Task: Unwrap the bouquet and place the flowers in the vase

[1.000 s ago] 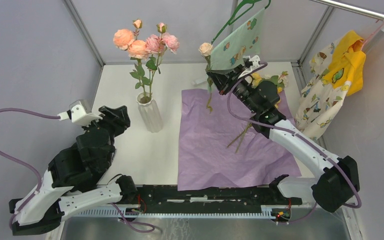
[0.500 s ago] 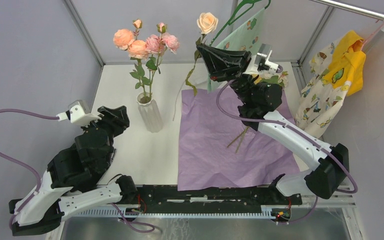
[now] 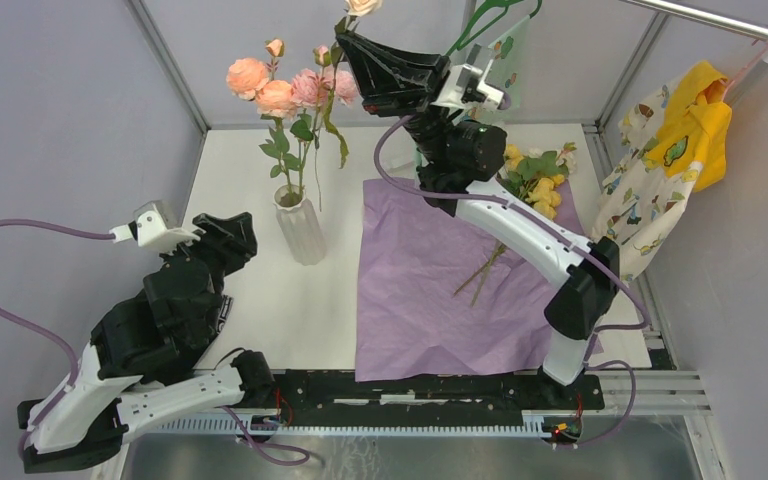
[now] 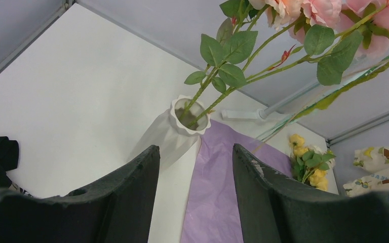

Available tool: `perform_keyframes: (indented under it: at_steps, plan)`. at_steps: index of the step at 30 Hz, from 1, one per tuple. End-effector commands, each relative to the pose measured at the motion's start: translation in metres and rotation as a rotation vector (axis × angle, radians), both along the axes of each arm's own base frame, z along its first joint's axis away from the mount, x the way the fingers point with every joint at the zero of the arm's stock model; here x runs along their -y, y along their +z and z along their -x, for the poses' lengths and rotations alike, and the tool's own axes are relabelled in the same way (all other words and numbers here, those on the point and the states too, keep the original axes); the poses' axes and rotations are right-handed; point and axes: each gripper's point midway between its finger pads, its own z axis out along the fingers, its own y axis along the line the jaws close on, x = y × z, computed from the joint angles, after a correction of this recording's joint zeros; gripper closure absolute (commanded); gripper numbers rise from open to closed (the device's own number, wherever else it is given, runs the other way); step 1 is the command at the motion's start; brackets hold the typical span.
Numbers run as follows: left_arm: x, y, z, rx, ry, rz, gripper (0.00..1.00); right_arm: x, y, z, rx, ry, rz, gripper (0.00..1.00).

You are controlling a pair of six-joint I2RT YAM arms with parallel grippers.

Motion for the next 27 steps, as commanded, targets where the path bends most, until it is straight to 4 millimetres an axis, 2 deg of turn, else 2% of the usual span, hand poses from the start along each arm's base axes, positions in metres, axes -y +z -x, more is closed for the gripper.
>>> perform_keyframes:
  at_steps: [1, 9, 13, 17, 21, 27]
  plan:
    - [0.002, 0.011, 0.0, 0.02, -0.014, 0.015, 0.39, -0.002, 0.016, 0.005, 0.058, -0.006, -0.048, 1.0]
    - [0.001, 0.012, -0.001, 0.02, -0.007, -0.004, 0.39, -0.039, -0.004, -0.014, 0.028, 0.017, -0.039, 1.0]
    - [-0.003, 0.012, 0.001, 0.026, -0.007, 0.003, 0.39, -0.05, -0.008, -0.018, 0.021, 0.019, -0.041, 1.0]
    - [-0.005, 0.011, 0.003, 0.028, -0.006, 0.008, 0.39, -0.056, -0.005, 0.0, 0.041, 0.078, -0.031, 1.0]
    - [-0.006, 0.012, 0.003, 0.03, -0.006, 0.01, 0.39, -0.06, -0.007, 0.032, 0.073, 0.101, -0.011, 1.0]
    - [-0.006, 0.011, 0.003, 0.03, -0.012, 0.013, 0.39, -0.066, -0.015, 0.063, 0.096, 0.142, 0.03, 1.0]
